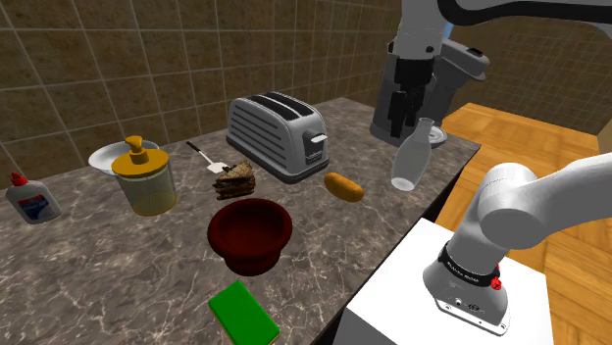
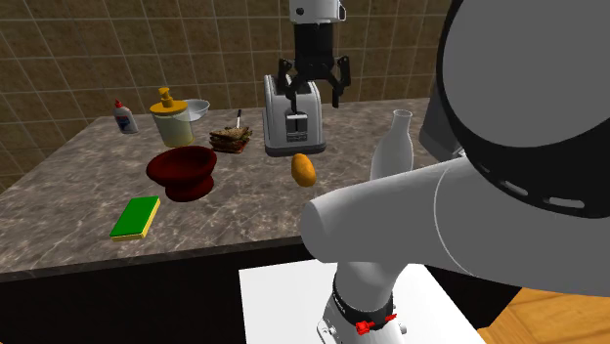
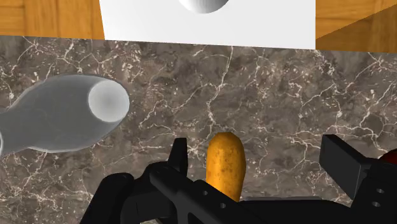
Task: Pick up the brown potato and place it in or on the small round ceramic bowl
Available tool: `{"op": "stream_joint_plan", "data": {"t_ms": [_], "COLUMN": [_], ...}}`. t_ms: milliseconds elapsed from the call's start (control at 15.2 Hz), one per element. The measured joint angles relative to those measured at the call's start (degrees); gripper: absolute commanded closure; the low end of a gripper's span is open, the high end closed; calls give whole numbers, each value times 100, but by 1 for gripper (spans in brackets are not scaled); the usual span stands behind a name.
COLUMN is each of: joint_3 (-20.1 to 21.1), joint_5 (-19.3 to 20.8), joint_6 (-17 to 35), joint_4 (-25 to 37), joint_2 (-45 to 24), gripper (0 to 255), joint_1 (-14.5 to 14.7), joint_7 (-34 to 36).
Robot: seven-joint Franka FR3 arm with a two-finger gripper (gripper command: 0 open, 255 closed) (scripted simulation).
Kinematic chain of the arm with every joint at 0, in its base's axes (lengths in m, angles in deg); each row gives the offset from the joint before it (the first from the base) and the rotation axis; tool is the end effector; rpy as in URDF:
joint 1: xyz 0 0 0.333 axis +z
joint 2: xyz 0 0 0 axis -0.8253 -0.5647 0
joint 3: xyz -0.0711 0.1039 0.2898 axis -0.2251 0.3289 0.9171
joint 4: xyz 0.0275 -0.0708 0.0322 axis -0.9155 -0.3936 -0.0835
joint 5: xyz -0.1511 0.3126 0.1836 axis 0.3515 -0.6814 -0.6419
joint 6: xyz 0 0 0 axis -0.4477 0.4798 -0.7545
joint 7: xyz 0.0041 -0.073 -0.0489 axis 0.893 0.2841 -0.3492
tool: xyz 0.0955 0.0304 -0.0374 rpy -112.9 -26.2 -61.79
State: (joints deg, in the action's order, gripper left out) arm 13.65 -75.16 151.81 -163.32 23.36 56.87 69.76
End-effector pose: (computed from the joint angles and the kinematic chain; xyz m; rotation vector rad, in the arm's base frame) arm 0.2817 0.0196 0.5767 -3.1333 0.0799 0.2099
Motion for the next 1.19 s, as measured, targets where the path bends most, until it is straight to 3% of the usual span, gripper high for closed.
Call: {"op": "stream_joint_plan", "data": {"t_ms": [132, 330, 792, 1188], "joint_3": [12, 51, 177, 319], "joint_5": [1, 25, 102, 233], "joint_6": [115, 713, 2472, 4031], "joint_4": [-65, -374, -1160, -1351], "joint_2": [-34, -204, -837, -1911], "gripper": [0, 0, 0, 0], "joint_1": [-4, -37, -135, -255], "joint_7": [14, 68, 264, 529]}}
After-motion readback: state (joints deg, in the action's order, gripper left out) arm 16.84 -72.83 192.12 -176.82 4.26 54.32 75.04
